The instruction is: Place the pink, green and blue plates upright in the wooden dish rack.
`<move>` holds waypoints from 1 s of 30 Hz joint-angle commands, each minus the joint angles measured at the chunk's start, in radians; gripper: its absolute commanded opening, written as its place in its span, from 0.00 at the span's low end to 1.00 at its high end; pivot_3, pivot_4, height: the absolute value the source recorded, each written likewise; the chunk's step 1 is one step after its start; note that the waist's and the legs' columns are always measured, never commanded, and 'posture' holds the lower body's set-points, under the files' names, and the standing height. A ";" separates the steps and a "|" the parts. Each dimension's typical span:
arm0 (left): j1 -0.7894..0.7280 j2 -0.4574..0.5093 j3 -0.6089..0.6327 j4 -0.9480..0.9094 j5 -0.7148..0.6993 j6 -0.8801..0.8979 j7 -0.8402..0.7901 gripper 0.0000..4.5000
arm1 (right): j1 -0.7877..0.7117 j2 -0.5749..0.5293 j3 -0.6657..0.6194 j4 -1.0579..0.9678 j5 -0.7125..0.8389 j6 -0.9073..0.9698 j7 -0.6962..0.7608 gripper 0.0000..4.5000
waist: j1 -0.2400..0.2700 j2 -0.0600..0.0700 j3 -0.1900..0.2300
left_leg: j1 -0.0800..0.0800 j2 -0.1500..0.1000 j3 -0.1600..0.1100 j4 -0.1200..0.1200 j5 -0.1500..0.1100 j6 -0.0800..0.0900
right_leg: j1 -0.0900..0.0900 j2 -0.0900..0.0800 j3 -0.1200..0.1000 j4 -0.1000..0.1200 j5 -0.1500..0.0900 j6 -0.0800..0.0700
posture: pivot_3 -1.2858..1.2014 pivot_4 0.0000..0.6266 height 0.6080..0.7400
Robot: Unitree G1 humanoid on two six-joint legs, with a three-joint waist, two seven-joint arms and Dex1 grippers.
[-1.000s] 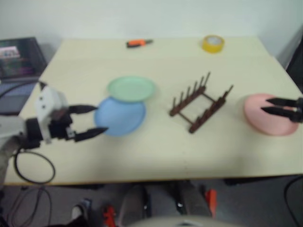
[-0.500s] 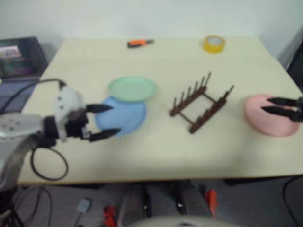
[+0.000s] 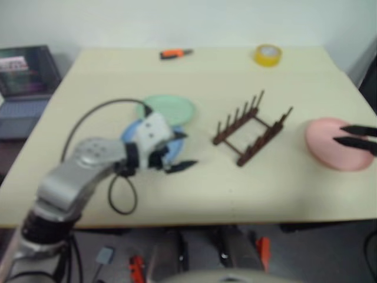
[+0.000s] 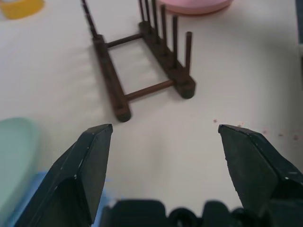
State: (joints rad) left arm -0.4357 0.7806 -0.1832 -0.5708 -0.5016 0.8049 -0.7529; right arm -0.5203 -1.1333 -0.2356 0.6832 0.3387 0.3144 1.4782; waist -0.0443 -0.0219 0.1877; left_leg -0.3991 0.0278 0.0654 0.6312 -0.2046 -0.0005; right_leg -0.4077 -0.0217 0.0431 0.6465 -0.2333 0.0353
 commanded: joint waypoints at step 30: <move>-0.173 -0.503 -0.328 0.377 0.281 0.116 0.183 0.88 | 0.111 0.024 -0.123 -0.468 0.141 0.147 -0.089 0.62 | 0.012 0.001 0.000 | -0.001 -0.001 -0.005 0.006 0.000 0.000 | 0.002 0.001 -0.001 0.001 0.002 0.000 | 0.52 0.24 1.00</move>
State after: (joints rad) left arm -0.5882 0.2945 -0.5073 -0.1890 -0.2341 0.9290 -0.5770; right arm -0.4072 -1.0857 -0.3160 0.2533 0.4541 0.4515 1.3985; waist -0.0324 -0.0214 0.1874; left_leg -0.4007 0.0266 0.0601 0.6372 -0.2045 -0.0005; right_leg -0.4061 -0.0204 0.0421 0.6471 -0.2318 0.0353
